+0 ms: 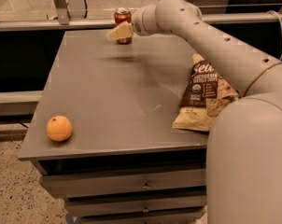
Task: Move coke can near orange
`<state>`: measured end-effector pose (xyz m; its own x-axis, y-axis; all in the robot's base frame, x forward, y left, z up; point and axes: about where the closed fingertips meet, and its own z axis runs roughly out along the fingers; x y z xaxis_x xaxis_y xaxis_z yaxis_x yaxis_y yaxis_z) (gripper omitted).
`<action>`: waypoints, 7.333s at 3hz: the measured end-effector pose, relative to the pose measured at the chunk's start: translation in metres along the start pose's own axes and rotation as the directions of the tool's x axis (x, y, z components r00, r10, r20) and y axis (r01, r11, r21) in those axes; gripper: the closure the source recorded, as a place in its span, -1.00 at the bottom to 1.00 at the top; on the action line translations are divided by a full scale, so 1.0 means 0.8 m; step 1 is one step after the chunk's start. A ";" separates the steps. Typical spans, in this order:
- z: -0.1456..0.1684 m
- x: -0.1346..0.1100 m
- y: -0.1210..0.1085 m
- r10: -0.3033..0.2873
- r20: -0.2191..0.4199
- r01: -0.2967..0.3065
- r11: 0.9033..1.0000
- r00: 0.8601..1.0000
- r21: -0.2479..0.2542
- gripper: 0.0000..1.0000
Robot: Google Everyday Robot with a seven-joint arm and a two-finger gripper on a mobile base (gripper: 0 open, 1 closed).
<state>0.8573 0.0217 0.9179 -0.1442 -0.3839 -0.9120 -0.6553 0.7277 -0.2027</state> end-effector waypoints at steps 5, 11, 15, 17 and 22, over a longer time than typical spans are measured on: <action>0.059 -0.002 -0.041 0.085 0.066 -0.085 0.996 0.994 -0.006 0.27; -0.119 -0.080 0.170 -0.017 0.331 0.198 0.829 0.944 -0.523 1.00; -0.193 0.000 0.306 -0.088 0.218 0.229 0.561 0.972 -0.795 1.00; -0.221 0.027 0.347 -0.125 0.238 0.269 0.481 0.963 -0.835 0.68; -0.242 0.046 0.399 -0.149 0.304 0.338 0.404 0.941 -0.850 -1.00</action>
Offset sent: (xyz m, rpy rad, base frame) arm 0.0777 -0.0035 -0.0144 0.1142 -0.0074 -0.0811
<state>0.4991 0.1299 0.8887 0.1871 -0.2972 -0.9363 -0.9438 -0.3189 -0.0873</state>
